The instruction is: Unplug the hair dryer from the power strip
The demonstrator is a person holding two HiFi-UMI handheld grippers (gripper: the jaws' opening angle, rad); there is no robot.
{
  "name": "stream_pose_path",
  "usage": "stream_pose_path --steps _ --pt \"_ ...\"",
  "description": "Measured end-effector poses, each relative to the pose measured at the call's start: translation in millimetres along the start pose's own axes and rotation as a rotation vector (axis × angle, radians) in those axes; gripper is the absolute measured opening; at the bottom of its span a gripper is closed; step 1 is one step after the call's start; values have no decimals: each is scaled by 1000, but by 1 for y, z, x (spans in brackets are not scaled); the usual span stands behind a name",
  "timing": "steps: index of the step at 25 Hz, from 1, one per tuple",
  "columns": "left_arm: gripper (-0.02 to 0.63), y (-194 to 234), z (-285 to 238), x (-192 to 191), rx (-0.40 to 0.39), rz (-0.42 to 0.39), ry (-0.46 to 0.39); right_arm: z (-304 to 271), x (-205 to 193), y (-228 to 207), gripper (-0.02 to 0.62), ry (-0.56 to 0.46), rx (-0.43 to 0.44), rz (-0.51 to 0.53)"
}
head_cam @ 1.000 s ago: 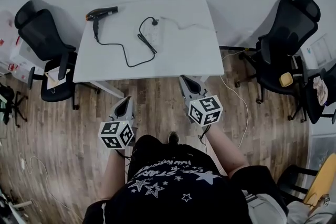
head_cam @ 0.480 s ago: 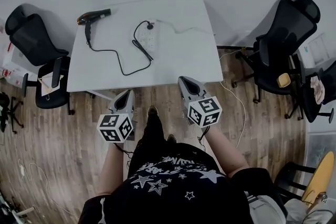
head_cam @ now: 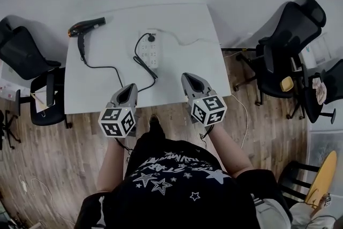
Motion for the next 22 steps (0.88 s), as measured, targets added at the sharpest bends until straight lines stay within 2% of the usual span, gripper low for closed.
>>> stream_pose_path --steps 11,17,22 --pt "8 50 -67 7 -107 32 75 -70 3 -10 9 36 -90 -2" --pt "8 51 -97 8 -185 15 107 -83 4 -18 9 46 -145 -2" --pt "8 43 -115 5 -199 22 128 -86 1 -24 9 67 -140 -4"
Point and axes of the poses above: the fingertips, and each gripper's own axes: z backward along the fingers, y to its left, x out of its top, the point moved 8 cm from there along z, backward along the fingers, and after that the axes turned 10 degrees about -y, right-handed, at the moved point
